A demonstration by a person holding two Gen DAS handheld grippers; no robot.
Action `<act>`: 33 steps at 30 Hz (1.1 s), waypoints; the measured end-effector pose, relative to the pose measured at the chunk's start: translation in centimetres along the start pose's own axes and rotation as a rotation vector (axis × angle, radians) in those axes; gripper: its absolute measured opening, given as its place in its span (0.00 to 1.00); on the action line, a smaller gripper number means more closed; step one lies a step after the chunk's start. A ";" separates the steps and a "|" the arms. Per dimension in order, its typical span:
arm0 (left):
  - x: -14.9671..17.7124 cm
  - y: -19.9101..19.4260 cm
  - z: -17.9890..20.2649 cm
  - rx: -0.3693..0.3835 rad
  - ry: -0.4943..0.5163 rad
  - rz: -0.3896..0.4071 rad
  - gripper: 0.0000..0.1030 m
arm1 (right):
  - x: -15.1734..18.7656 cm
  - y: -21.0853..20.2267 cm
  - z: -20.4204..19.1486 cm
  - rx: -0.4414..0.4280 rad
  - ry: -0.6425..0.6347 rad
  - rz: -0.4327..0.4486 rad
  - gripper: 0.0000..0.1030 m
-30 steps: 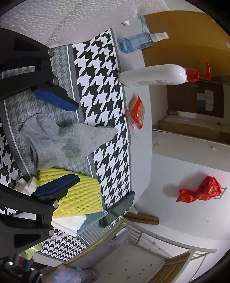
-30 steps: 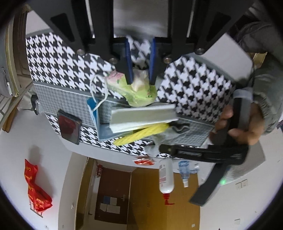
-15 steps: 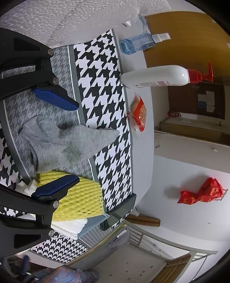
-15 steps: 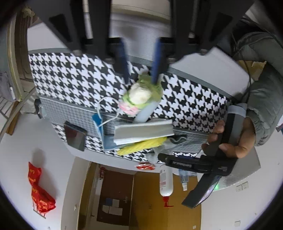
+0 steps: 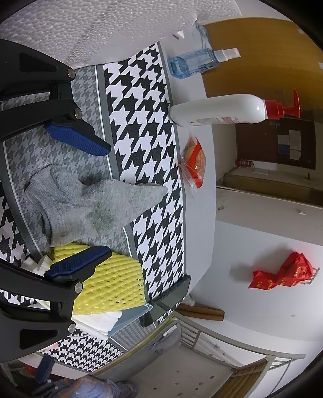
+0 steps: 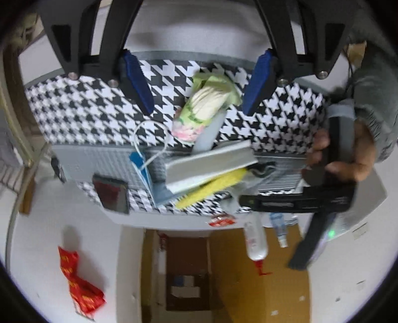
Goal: Organize soft objects
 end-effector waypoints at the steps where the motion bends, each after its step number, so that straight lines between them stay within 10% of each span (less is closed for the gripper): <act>1: 0.0 0.0 0.0 0.000 0.000 0.000 0.74 | 0.0 0.4 0.2 -0.004 0.018 -0.009 0.75; 8: 0.2 0.4 0.4 0.001 0.013 -0.007 0.74 | 0.3 1.6 1.3 0.008 0.058 -0.026 0.70; 10: 0.2 0.5 0.4 0.001 0.013 -0.006 0.74 | 0.5 1.9 1.4 0.009 0.047 -0.039 0.43; 12: 0.1 0.6 0.4 0.000 0.011 -0.006 0.74 | 0.7 2.1 1.6 -0.003 0.052 -0.037 0.35; 28: -0.1 3.4 0.2 -0.030 -0.003 -0.048 0.74 | 1.3 0.5 1.9 -0.039 0.073 0.000 0.34; 33: 0.3 4.6 1.1 -0.017 0.046 -0.099 0.44 | 1.4 -0.1 2.0 -0.040 0.077 0.009 0.34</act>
Point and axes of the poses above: each gripper's, at about its wrist camera, not at the fingertips, and y roughly the way its jaws point, z to its right, x to its underside, the point moved 4 cm from there along y, roughly the way its jaws point, and after that the axes turned 13 degrees about y, right-handed, at the moved point
